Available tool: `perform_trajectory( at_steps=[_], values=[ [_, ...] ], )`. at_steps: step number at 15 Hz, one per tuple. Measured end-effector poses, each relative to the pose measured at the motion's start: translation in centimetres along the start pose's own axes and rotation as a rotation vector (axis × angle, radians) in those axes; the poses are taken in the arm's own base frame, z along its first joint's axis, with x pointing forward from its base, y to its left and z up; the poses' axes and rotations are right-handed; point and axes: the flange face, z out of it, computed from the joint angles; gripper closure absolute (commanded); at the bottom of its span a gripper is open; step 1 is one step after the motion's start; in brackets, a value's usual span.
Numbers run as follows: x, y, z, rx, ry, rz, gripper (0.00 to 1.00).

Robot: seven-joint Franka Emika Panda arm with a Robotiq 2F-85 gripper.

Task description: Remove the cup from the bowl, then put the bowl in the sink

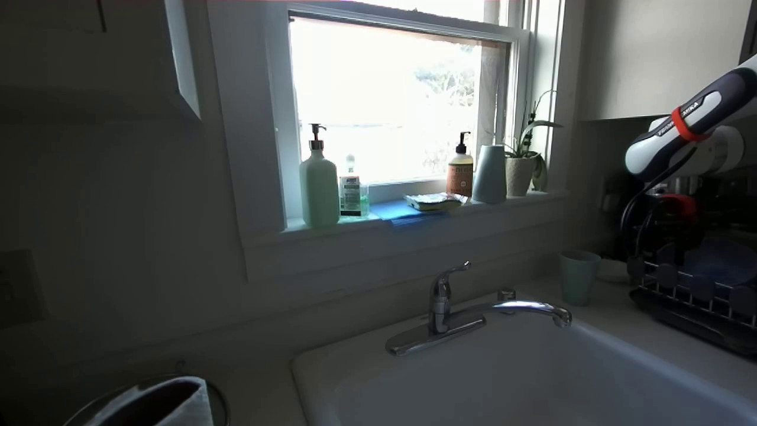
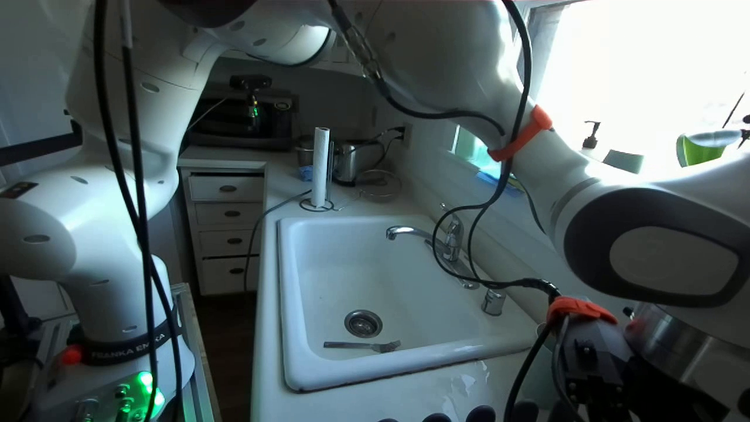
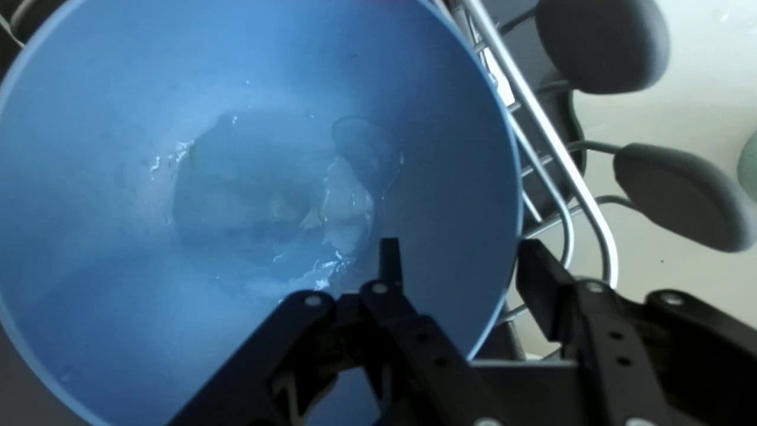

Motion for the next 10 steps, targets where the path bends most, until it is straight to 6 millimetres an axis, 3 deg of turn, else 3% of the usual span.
perform_trajectory(
  at_steps=[5, 8, 10],
  values=[
    [0.5, 0.1, 0.8, -0.01, -0.004, 0.002, 0.98],
    [0.7, 0.1, 0.5, -0.011, 0.001, 0.002, 0.98],
    [1.0, 0.0, -0.7, -0.007, 0.004, 0.001, 0.99]
  ],
)
